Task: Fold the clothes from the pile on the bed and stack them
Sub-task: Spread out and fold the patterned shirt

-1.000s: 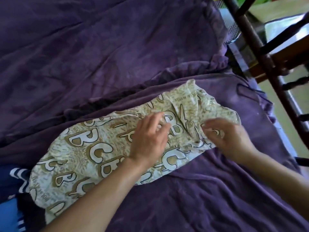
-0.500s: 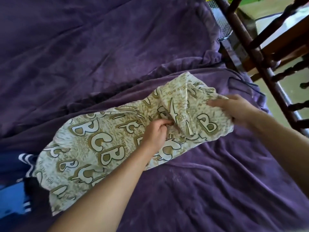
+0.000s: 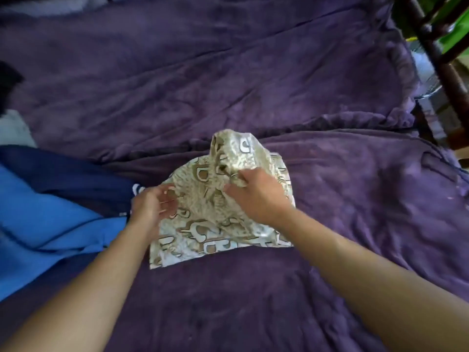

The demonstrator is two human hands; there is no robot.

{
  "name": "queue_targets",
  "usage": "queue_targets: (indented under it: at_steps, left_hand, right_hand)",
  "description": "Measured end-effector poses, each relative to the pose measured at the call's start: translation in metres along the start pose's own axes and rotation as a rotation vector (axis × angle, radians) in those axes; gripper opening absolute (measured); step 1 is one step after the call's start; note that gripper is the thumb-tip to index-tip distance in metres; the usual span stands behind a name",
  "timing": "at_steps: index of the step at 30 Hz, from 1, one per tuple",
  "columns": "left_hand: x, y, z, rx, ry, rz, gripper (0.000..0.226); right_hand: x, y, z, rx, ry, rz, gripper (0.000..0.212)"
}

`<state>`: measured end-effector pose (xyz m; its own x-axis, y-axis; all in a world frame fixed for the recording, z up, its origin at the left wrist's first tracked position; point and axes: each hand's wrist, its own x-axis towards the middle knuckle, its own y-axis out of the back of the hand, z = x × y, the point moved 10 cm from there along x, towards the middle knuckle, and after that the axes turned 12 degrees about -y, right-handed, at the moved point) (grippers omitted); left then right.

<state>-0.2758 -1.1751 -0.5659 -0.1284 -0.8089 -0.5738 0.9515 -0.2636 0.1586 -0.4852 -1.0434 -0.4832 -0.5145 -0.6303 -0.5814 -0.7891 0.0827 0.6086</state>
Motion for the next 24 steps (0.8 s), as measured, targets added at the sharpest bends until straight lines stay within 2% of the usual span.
queue_targets:
  at_steps: [1, 3, 5, 6, 8, 10, 12, 15, 16, 17, 19, 20, 22, 24]
  left_hand:
    - [0.004, 0.023, -0.001, 0.056, -0.014, 0.055, 0.018]
    - [0.006, 0.052, -0.002, 0.171, -0.071, 0.127, 0.014]
    - [0.007, 0.057, 0.003, 0.298, -0.231, 0.128, 0.016]
    - [0.004, 0.049, 0.008, 0.402, -0.327, 0.092, 0.016]
    - [-0.006, 0.019, 0.017, 0.583, -0.508, 0.020, 0.021]
    - [-0.016, -0.015, 0.022, 0.602, -0.609, -0.024, 0.035]
    - [-0.011, -0.042, 0.008, 0.552, -0.515, -0.092, 0.056]
    - [0.003, -0.074, -0.029, 0.447, -0.193, -0.224, 0.088]
    - [0.003, -0.083, -0.034, 0.428, -0.150, -0.251, 0.089]
    - [0.002, -0.092, -0.034, 0.411, -0.138, -0.262, 0.084]
    - [-0.008, -0.110, -0.030, 0.377, -0.112, -0.274, 0.067]
    - [-0.016, -0.121, -0.031, 0.327, -0.067, -0.289, 0.062]
    - [-0.028, -0.139, -0.039, 0.181, 0.006, -0.307, 0.054]
    - [-0.035, -0.153, -0.042, 0.170, -0.050, -0.305, 0.047]
  right_hand:
    - [0.008, -0.034, -0.005, -0.028, -0.001, -0.078, 0.028]
    - [0.015, -0.093, -0.001, -0.068, -0.040, -0.251, 0.041]
    - [0.013, -0.109, 0.008, 0.014, -0.051, -0.277, 0.032]
    - [0.014, -0.096, 0.016, 0.079, -0.043, -0.178, 0.028]
    - [0.019, -0.043, 0.052, 0.184, -0.112, 0.173, 0.027]
    - [0.021, 0.004, 0.097, 0.205, -0.260, 0.430, 0.040]
    - [0.032, 0.016, 0.135, 0.275, -0.425, 0.415, 0.062]
    - [0.053, -0.007, 0.152, 0.345, -0.512, 0.224, 0.090]
    - [0.058, -0.016, 0.153, 0.386, -0.513, 0.179, 0.089]
    - [0.061, -0.024, 0.153, 0.443, -0.512, 0.140, 0.075]
    - [0.061, -0.032, 0.151, 0.586, -0.498, 0.099, 0.027]
    - [0.058, -0.027, 0.153, 0.616, -0.490, 0.116, 0.014]
    - [0.051, -0.003, 0.166, 0.621, -0.451, 0.225, 0.010]
    - [0.041, 0.025, 0.189, 0.592, -0.456, 0.343, 0.014]
